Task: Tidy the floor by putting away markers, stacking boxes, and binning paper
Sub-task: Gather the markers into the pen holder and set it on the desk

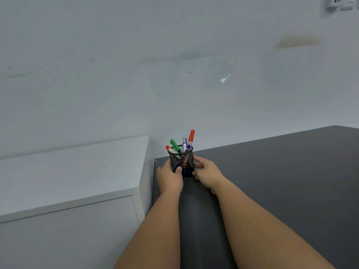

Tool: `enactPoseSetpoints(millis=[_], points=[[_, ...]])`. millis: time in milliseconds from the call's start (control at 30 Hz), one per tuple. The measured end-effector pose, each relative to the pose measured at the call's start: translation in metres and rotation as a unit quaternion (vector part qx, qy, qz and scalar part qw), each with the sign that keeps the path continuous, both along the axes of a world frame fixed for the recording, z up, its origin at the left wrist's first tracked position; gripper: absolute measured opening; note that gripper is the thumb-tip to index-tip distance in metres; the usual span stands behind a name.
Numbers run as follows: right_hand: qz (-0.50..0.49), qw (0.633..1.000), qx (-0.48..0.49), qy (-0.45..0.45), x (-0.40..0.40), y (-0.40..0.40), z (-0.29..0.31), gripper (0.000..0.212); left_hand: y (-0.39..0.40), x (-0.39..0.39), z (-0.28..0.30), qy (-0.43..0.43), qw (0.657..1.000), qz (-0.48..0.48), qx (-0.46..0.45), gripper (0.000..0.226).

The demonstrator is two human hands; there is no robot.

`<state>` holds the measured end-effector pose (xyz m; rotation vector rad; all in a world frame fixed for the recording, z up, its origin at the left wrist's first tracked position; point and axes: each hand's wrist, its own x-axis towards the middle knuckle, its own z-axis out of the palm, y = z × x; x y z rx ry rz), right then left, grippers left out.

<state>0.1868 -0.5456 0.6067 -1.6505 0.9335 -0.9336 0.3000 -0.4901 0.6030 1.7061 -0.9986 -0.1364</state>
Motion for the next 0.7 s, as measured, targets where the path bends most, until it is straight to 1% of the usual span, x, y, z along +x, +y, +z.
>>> enactPoseSetpoints(millis=[133,233,300,333,367,400,467,533,600,667,700], points=[[0.004,1.000,-0.011,0.016,0.019,-0.036,-0.003,0.070,-0.030,0.011,0.002,-0.002,0.999,0.044,-0.005,0.032],[0.011,0.999,-0.031,0.040,0.034,-0.063,-0.004,0.068,-0.051,0.016,0.002,0.037,0.997,0.068,-0.006,0.041],[0.015,0.996,-0.057,0.070,0.042,-0.077,-0.004,0.065,-0.063,0.021,0.002,0.058,0.996,0.062,0.002,0.043],[0.022,0.993,-0.070,0.088,0.046,-0.084,-0.004,0.064,-0.068,0.023,0.002,0.056,0.997,0.056,0.018,0.044],[0.033,0.989,-0.085,0.113,0.049,-0.089,-0.003,0.062,-0.073,0.024,0.002,0.038,0.996,0.054,0.054,0.045],[0.043,0.983,-0.105,0.147,0.051,-0.093,-0.001,0.060,-0.076,0.026,0.002,0.003,0.992,0.058,0.114,0.047],[0.061,0.961,-0.145,0.226,0.055,-0.097,0.002,0.056,-0.082,0.025,0.001,-0.085,0.963,0.053,0.251,0.052],[0.076,0.936,-0.175,0.295,0.057,-0.096,0.002,0.053,-0.087,0.024,0.001,-0.136,0.932,0.025,0.336,0.058],[0.065,0.900,-0.203,0.380,0.055,-0.095,-0.003,0.052,-0.087,0.025,0.000,-0.170,0.910,0.026,0.376,0.061],[0.037,0.856,-0.218,0.467,0.048,-0.095,-0.008,0.051,-0.081,0.024,-0.003,-0.219,0.886,0.035,0.407,0.060],[0.027,0.841,-0.218,0.495,0.044,-0.094,-0.009,0.052,-0.076,0.023,-0.003,-0.239,0.877,0.033,0.415,0.060]])
